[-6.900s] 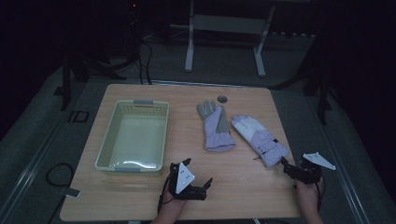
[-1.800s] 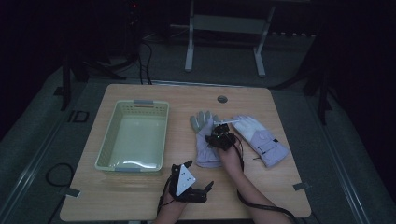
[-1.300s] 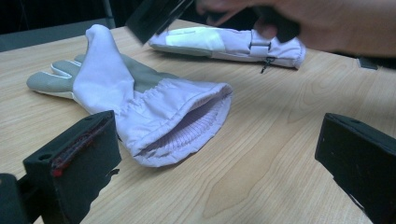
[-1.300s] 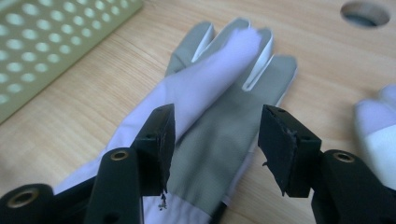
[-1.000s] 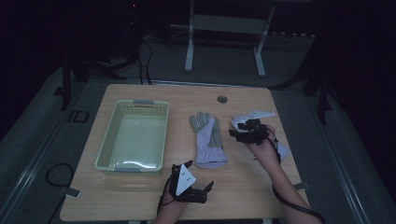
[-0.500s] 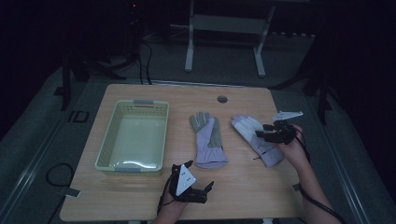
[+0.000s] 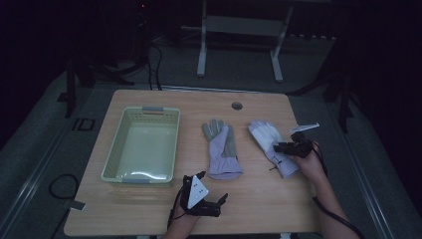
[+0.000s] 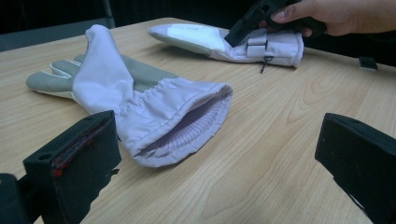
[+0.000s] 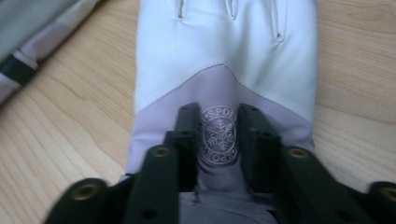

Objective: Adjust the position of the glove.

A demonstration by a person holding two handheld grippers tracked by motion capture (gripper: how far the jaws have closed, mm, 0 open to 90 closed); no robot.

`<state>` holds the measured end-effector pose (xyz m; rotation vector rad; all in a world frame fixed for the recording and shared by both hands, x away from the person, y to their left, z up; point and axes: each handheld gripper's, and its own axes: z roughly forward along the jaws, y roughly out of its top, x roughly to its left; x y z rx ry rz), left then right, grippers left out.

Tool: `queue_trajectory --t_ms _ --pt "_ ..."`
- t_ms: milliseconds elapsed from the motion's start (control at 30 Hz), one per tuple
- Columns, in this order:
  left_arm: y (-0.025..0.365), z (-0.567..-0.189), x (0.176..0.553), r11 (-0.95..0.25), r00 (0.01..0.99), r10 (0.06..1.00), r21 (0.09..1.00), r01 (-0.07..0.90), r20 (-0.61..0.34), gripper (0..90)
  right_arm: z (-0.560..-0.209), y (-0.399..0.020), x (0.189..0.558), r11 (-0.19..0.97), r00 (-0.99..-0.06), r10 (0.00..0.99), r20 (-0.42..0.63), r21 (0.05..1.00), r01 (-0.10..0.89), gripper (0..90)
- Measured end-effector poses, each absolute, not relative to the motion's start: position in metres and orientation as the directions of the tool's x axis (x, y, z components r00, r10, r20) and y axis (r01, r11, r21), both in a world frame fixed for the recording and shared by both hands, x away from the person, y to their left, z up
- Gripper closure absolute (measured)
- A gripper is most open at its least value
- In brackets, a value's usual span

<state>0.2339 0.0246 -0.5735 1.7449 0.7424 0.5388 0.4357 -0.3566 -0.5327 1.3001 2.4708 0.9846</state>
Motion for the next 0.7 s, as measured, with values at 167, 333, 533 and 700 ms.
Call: queue_trajectory --t_ms 167,333,533,700 --pt "0.024 -0.574 0.234 -0.194 0.699 0.715 0.958 0.210 -0.008 0.2 -0.510 -0.354 0.423 0.300 -0.514 0.844 0.153 0.661 0.688 79.0" --pt "0.024 -0.574 0.233 -0.197 0.698 0.716 0.959 0.206 -0.003 0.2 -0.478 -0.355 0.408 0.145 -0.424 0.876 0.230 0.714 0.685 79.8" --pt "0.024 -0.574 0.233 -0.198 0.699 0.716 0.959 0.205 -0.002 0.2 -0.448 -0.346 0.386 0.094 -0.340 0.923 0.183 0.747 0.658 80.2" --pt "0.024 -0.573 0.233 -0.202 0.700 0.715 0.958 0.203 0.003 0.2 -0.452 -0.347 0.378 0.041 -0.264 0.947 0.182 0.746 0.664 80.2"
